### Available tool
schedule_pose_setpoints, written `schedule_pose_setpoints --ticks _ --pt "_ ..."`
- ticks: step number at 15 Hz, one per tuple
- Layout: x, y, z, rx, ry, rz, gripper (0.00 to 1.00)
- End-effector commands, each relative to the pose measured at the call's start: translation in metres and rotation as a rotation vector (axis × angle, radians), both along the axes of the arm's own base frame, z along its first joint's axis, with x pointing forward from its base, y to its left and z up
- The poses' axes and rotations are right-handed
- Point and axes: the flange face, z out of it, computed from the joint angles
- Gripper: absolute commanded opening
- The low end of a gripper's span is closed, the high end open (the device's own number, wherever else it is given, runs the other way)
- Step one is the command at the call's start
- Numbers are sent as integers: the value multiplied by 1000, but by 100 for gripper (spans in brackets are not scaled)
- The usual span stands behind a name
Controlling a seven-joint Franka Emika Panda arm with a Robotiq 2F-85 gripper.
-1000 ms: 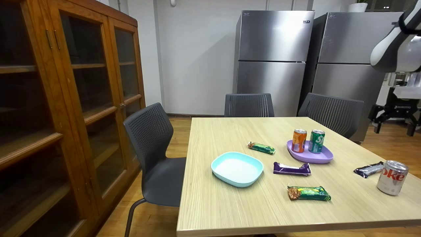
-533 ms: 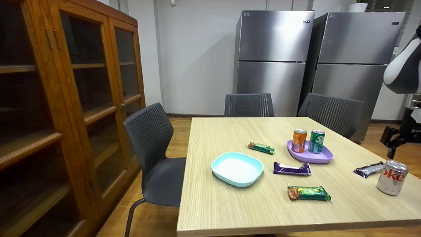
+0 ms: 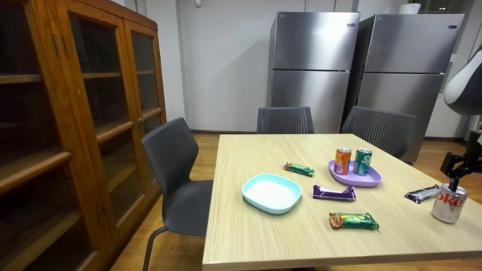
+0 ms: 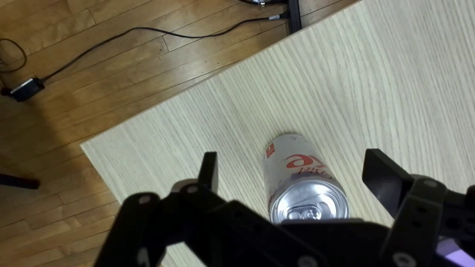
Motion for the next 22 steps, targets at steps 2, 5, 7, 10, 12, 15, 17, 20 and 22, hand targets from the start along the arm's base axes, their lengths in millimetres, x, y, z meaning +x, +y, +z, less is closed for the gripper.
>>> schedule_pose_setpoints --ticks 2,5,7,10,12,15,17,20,22 --pt "3 0 2 -1 -5 36 100" --pt "12 -1 -3 4 -4 44 100" --pt "19 -1 -5 3 -6 55 100" --pt "33 -1 -9 4 -8 78 100" --pt "42 -1 -14 4 -7 92 100" --pt "52 -3 -19 0 -6 109 100" --pt "57 -3 -23 -1 -4 118 100" --pt "61 -4 -26 -3 2 131 100" --pt "61 -5 -28 -6 9 142 100"
